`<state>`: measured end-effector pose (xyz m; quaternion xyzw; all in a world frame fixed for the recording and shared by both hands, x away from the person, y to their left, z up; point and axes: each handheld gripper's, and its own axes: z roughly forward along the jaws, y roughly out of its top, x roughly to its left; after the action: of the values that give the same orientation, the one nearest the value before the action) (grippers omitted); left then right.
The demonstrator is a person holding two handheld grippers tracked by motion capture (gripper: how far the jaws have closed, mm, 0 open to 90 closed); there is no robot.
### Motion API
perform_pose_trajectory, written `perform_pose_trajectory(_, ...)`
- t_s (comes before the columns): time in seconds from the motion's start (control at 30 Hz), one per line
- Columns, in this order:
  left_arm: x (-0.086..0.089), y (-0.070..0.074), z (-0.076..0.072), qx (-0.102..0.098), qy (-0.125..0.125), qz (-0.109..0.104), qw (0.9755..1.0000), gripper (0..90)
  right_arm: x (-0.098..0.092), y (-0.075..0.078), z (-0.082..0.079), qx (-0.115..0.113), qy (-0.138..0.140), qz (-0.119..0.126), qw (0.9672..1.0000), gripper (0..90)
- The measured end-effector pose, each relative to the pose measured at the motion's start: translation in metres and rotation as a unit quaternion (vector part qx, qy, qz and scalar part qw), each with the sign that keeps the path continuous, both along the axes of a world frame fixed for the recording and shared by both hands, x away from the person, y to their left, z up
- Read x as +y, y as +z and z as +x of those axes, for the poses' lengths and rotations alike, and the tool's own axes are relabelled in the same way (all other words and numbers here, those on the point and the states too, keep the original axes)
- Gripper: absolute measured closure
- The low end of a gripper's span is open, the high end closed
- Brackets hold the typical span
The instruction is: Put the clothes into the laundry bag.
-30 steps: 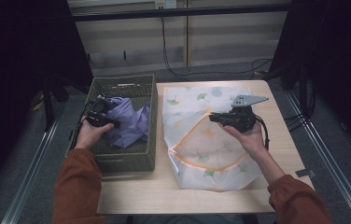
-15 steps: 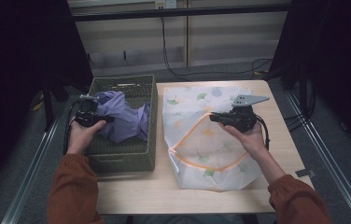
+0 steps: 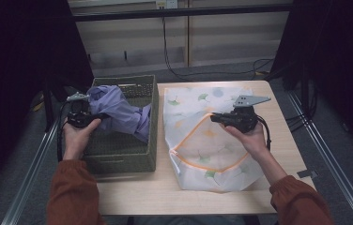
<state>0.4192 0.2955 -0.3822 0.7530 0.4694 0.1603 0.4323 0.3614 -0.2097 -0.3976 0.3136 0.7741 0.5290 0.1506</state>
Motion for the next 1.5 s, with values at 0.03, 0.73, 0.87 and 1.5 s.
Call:
perform_pose_trajectory(0.03, 0.001, -0.001, -0.001, -0.005, 0.004, -0.006, 1.0000, 74.5, 0.000, 0.000, 0.000, 0.000, -0.001, -0.001, 1.0000, 89.4)
perform_pose_trajectory(0.73, 0.016, 0.021, -0.018, -0.069, 0.022, -0.061, 0.9955, 74.5, 0.001, 0.000, 0.000, -0.001, 0.001, 0.000, 1.0000, 89.4)
perform_pose_trajectory(0.87, 0.015, 0.029, -0.022, -0.087, 0.024, -0.067, 0.9937, 74.6, -0.001, 0.001, 0.000, -0.002, -0.001, 0.001, 1.0000, 89.4)
perform_pose_trajectory(1.5, 0.016, 0.056, -0.039, -0.147, 0.028, -0.099, 0.9838, 74.5, -0.004, 0.004, -0.001, -0.007, -0.002, 0.008, 0.9999, 89.4)
